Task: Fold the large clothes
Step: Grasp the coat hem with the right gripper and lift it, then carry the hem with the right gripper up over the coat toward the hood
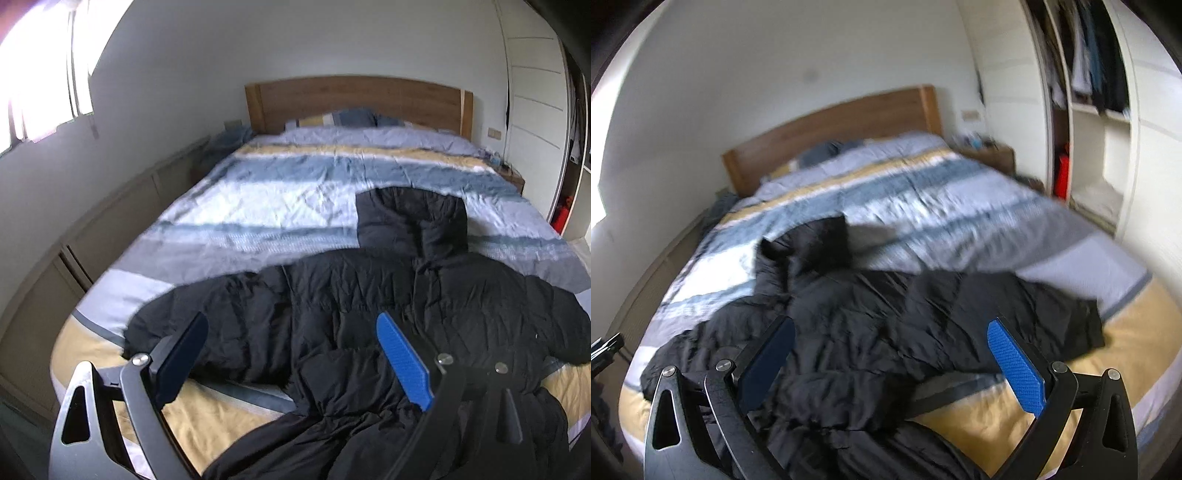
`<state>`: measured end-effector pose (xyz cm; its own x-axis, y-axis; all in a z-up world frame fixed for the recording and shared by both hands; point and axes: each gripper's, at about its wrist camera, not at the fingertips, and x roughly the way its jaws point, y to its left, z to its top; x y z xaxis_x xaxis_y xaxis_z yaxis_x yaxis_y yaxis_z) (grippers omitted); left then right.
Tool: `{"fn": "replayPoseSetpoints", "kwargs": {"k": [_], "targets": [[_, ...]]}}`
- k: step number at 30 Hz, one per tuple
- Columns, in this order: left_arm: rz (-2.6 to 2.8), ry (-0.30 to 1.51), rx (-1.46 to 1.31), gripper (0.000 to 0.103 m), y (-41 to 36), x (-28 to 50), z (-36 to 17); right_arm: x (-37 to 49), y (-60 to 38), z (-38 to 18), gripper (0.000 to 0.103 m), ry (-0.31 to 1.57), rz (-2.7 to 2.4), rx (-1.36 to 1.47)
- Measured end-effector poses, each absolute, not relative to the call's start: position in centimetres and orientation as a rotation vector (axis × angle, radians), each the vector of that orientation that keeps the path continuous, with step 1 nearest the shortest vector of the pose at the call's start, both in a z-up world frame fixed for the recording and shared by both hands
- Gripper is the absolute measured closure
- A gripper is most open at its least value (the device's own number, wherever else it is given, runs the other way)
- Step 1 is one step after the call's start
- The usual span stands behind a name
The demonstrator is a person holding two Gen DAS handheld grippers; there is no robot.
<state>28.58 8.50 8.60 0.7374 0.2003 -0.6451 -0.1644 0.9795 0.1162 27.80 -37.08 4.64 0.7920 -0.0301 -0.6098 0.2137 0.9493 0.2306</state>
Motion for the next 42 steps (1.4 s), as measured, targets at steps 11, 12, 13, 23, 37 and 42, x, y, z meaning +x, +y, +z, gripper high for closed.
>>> {"fn": "replayPoseSetpoints", "kwargs": {"k": [11,12,13,23,37,42], "targets": [[0.215,0.850,0.031,0.010,8.0,31.3,2.0,28.6,-46.7,-7.8,0.003,0.801,-0.257,0.575],[0.216,0.859,0.030,0.010,8.0,31.4,1.6,28.4,-47.6,-8.8,0.004,0.809,-0.267,0.606],[0.217,0.867,0.032,0.010,7.9,31.6,1.3,28.3,-48.5,-9.8,0.005,0.816,-0.272,0.637],[0.221,0.941,0.069,0.010,6.7,32.7,-1.8,27.3,-56.3,-16.1,0.010,0.779,-0.292,0.906],[0.210,0.951,0.118,0.010,4.9,33.5,-2.0,27.6,-62.5,-17.5,0.057,0.626,-0.268,1.093],[0.207,0.945,0.105,0.010,4.8,33.1,-1.8,27.6,-62.1,-15.5,0.084,0.589,-0.242,1.057]]}}
